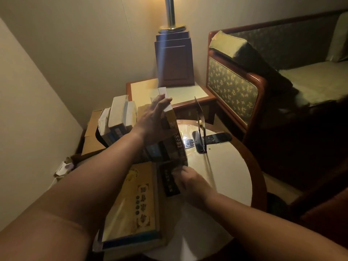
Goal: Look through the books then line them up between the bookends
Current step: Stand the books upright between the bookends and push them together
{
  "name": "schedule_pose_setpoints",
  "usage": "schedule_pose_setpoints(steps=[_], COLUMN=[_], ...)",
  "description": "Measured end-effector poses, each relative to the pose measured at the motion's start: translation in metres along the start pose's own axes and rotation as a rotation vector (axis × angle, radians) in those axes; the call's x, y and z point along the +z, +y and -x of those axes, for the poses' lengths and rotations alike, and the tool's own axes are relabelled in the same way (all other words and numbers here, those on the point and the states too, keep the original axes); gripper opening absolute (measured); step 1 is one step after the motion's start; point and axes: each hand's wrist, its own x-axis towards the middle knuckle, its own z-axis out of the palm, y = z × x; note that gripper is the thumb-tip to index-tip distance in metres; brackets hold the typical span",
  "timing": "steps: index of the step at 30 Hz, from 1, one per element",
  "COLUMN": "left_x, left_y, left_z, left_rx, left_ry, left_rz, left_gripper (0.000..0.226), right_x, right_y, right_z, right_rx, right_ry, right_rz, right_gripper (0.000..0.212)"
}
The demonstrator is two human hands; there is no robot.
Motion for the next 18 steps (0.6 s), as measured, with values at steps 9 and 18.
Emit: schedule_pose_setpoints(steps=[9,18], left_x=[0.0,0.002], left_y=[0.002,0.001], left_z=[-0.001,-0.002], left_rx=[-0.028,0.017], left_ry=[-0.013,0.005], left_rz=[0.009,-0.033], left_gripper=[0.106,0.101], right_x=[-0.015,-0.059], right_y=[0.009,0.033], right_z=[0.018,0.047], right_rx=[-0.187,-0.079], right_ry=[-0.25,-0.283], right_rz=[0.276,0.25], right_gripper=[0.038,0.031])
